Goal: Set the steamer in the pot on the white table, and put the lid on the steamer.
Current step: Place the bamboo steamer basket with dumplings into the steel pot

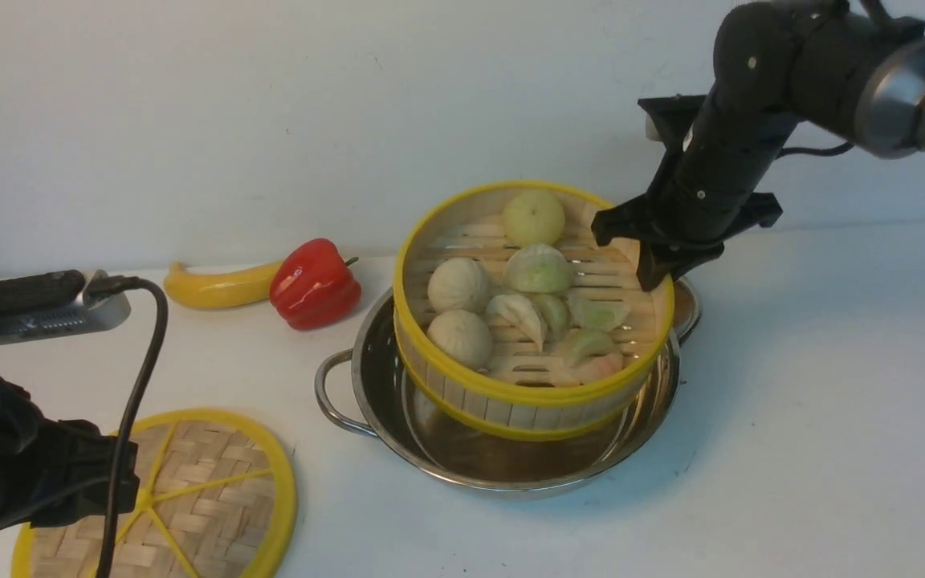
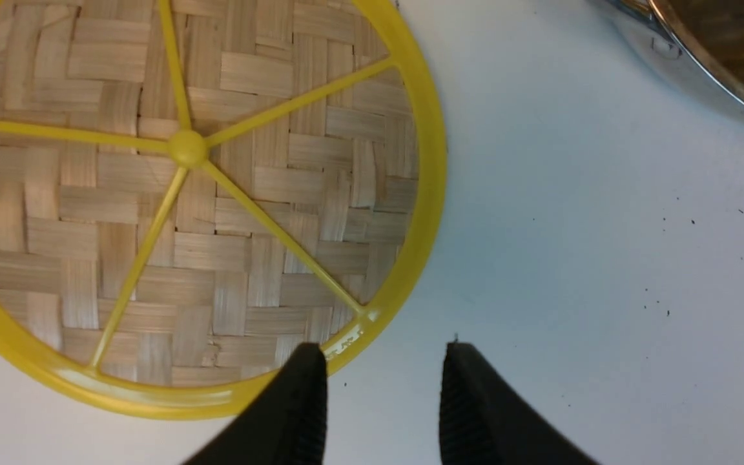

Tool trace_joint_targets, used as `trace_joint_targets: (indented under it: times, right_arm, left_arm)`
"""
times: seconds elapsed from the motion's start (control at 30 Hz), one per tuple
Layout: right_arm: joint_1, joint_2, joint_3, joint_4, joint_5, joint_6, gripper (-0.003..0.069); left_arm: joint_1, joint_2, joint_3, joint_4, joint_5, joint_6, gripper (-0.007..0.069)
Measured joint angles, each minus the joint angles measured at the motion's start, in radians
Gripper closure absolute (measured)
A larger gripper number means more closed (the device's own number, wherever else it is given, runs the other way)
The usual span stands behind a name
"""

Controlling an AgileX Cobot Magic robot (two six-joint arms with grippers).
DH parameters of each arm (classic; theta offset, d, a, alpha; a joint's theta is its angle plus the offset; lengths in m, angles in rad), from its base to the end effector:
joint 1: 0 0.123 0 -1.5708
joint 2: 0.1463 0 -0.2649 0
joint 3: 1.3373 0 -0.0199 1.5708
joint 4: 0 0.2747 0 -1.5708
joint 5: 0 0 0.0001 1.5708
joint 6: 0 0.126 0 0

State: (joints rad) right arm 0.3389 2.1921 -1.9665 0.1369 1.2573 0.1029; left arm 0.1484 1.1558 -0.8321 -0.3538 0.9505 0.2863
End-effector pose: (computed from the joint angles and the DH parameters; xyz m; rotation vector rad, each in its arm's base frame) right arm 0.4480 0.1753 0.1724 -0.3062 2.9741 0.2531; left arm 0.2525 0.0018 0.2227 -0.0176 2.6832 -0.3207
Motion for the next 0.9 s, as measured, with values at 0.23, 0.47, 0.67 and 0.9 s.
trace_joint_targets:
  times: [0.23,0.47,0.67,0.9]
  right_arm:
    - [0.001,0.042,-0.008,0.008,0.0,-0.007,0.0606]
    - [0.013,0.083,-0.074,0.018,0.002,-0.022,0.0606]
    - [0.039,0.111,-0.11,0.018,-0.009,-0.023,0.0606]
    - [0.044,0.12,-0.11,-0.01,0.002,-0.023,0.0606]
  left_arm:
    - [0.0,0.0,0.0,0.0,0.0,0.0,0.0383]
    - [0.0,0.0,0.0,-0.002,0.0,0.0,0.0383]
    - [0.0,0.0,0.0,-0.003,0.0,0.0,0.0383]
    - [0.0,0.0,0.0,-0.003,0.0,0.0,0.0383]
